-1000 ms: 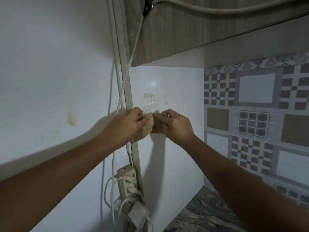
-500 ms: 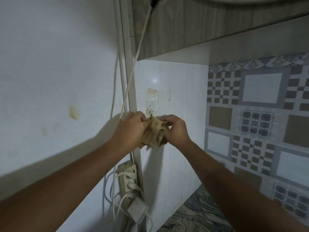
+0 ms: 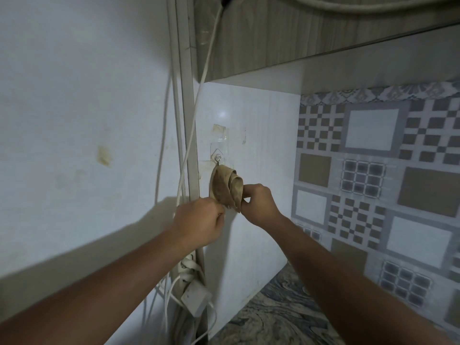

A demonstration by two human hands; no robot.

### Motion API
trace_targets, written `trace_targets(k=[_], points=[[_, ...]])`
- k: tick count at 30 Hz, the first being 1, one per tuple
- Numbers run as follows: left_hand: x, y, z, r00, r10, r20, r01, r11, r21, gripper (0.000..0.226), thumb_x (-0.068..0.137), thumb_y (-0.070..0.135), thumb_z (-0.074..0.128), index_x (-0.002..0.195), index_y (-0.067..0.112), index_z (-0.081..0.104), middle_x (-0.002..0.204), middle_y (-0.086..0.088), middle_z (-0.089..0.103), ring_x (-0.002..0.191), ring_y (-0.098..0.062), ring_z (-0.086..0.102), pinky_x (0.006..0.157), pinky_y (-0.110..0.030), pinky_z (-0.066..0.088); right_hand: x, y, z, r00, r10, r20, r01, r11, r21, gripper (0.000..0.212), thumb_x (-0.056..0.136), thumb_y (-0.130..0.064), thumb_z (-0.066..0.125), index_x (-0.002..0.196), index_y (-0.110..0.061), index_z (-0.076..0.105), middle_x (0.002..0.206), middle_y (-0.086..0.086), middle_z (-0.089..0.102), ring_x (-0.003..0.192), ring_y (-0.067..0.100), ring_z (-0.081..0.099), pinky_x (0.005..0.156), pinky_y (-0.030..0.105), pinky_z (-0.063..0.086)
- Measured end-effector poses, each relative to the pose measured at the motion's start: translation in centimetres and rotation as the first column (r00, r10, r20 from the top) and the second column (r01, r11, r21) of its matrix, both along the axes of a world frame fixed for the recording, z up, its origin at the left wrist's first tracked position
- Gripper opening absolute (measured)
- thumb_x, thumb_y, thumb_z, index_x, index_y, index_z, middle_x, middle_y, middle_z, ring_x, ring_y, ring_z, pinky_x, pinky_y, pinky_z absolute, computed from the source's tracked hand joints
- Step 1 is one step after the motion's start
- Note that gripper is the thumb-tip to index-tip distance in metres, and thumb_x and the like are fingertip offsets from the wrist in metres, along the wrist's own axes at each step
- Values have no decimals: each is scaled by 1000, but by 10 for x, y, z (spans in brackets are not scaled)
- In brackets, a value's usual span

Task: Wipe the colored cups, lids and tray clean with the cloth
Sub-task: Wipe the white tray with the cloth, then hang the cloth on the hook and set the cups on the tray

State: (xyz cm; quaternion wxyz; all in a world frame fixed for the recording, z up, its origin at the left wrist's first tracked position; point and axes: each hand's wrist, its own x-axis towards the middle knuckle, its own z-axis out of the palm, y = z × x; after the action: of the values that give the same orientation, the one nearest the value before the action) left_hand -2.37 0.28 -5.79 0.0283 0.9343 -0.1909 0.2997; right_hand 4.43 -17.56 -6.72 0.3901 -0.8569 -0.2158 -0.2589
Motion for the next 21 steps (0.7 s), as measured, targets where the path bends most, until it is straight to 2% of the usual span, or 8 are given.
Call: trace_targets(k=[2, 3, 6, 9, 13, 16, 21], points=[[-3, -4, -5, 1000, -18, -24, 18, 1000, 10, 27, 91, 34, 43, 89, 28, 70, 89, 8, 67, 81, -16, 65, 64, -30, 55, -6, -5, -1, 1000, -9, 3, 9, 1000, 16, 31, 85, 2, 56, 95, -14, 80, 94, -2, 79, 84, 9, 70, 72, 2, 45], [-3, -5, -7, 999, -28, -34, 28, 1000, 13, 27, 91, 34, 43, 89, 27, 69, 88, 8, 67, 80, -16, 65, 63, -29, 54, -9, -8, -1, 1000, -8, 2, 8, 1000, 22, 33, 88, 1, 57, 101, -16, 80, 100, -3, 79, 85, 8, 69, 75, 0, 44], [-4, -11, -9, 998, -44, -53, 45, 999, 11, 29, 91, 35, 43, 92, 27, 70, 94, 8, 69, 83, -15, 65, 66, -32, 56, -15, -17, -2, 1000, -24, -8, 24, 999, 43, 29, 93, -7, 63, 116, -19, 76, 112, -3, 77, 96, 11, 72, 87, 13, 50], [-6, -19, -12, 995, -69, -77, 68, 998, -15, 30, 92, 38, 44, 101, 26, 71, 102, 6, 70, 91, -17, 67, 72, -35, 58, -21, -28, -5, 996, -76, -49, 80, 994, 75, 31, 95, -16, 67, 126, -16, 70, 120, -2, 74, 102, 11, 70, 89, 14, 46], [-9, -40, -21, 979, -125, -159, 118, 992, -51, 40, 94, 39, 49, 129, 25, 62, 129, -2, 66, 113, -24, 64, 92, -40, 54, -36, -47, -18, 988, -138, -64, 141, 989, 42, 37, 94, -19, 68, 131, -15, 67, 123, 0, 72, 104, 11, 70, 97, 21, 50], [-8, -64, -39, 956, -170, -240, 160, 985, -61, 45, 96, 39, 51, 138, 22, 55, 137, -5, 61, 121, -27, 59, 101, -41, 50, -53, -72, -40, 969, -221, -109, 219, 975, -33, 41, 94, -21, 68, 135, -13, 64, 126, 4, 71, 107, 16, 70, 102, 31, 52], [-9, -122, -96, 894, -259, -365, 244, 966, -88, 47, 94, 39, 55, 138, 20, 55, 136, -7, 60, 122, -30, 58, 100, -42, 49, -94, -139, -99, 858, -410, -311, 385, 912, -141, 41, 94, -24, 68, 133, -11, 64, 130, 7, 68, 113, 19, 68, 93, 19, 44]])
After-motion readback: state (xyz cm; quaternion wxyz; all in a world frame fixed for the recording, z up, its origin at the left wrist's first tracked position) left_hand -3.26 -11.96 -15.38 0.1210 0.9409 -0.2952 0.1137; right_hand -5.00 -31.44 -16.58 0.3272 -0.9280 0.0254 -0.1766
